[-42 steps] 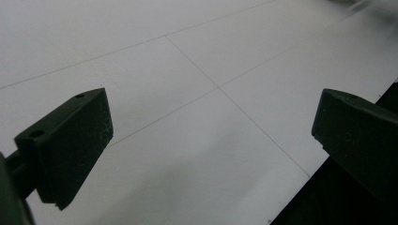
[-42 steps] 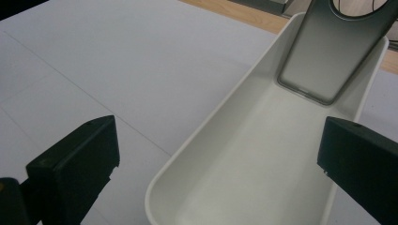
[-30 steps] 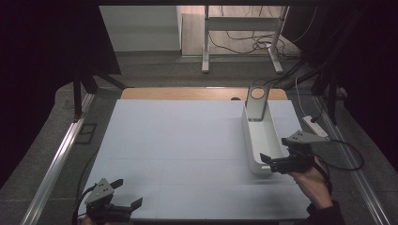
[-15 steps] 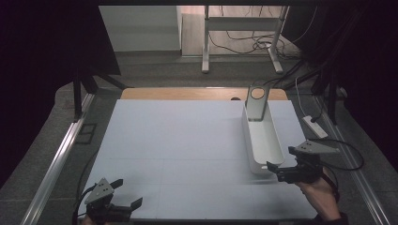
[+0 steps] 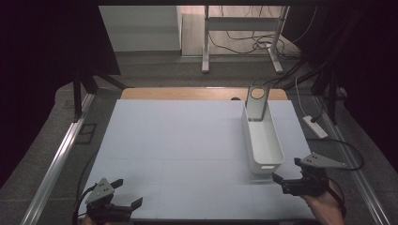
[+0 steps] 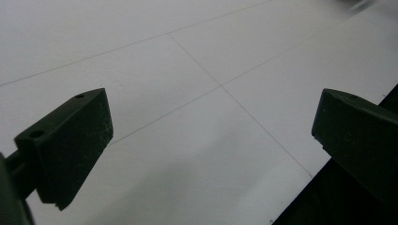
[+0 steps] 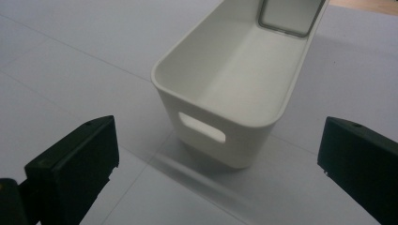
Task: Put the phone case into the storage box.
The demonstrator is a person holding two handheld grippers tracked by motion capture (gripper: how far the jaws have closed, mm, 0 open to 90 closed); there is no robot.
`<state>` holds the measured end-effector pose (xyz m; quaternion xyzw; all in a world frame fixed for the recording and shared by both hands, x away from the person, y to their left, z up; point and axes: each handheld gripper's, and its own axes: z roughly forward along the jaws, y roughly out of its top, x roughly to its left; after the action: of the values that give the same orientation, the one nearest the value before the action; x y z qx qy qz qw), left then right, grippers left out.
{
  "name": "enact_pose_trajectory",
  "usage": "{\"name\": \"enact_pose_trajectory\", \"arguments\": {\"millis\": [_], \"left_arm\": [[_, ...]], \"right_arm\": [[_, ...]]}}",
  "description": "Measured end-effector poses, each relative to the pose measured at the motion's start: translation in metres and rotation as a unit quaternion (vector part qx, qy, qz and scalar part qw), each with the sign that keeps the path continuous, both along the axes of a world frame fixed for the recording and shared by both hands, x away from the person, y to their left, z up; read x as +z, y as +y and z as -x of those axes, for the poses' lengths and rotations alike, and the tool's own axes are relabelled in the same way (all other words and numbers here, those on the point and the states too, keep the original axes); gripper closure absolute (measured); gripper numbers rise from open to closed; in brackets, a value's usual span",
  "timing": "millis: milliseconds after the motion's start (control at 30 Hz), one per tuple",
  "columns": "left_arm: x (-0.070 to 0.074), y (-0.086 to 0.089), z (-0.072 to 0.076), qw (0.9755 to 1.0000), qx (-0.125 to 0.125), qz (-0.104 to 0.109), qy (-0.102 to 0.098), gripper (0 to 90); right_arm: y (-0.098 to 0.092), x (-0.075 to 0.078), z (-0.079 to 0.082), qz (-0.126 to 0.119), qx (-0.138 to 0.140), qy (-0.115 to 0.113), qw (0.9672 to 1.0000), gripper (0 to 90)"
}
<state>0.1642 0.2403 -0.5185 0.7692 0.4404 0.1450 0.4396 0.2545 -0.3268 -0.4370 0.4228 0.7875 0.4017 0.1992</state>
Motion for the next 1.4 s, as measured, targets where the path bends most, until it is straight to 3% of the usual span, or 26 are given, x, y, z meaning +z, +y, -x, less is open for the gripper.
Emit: {"name": "enact_pose_trajectory", "arguments": {"millis": [733, 933, 1400], "left_arm": [[0.0, -0.003, 0.0, 0.9998, 0.013, -0.016, -0.001, 0.0], [0.001, -0.004, 0.001, 0.9997, 0.014, -0.022, -0.002, 0.0], [0.001, -0.004, 0.0, 0.9996, 0.019, -0.019, 0.0, 0.0]], "right_arm": [[-0.019, -0.021, 0.03, 0.002, -0.023, 0.021, 0.9995, 0.0], [-0.021, -0.029, 0.034, 0.027, -0.03, 0.021, 0.999, 0.0], [-0.023, -0.035, 0.034, 0.035, -0.042, 0.045, 0.9975, 0.0]]}}
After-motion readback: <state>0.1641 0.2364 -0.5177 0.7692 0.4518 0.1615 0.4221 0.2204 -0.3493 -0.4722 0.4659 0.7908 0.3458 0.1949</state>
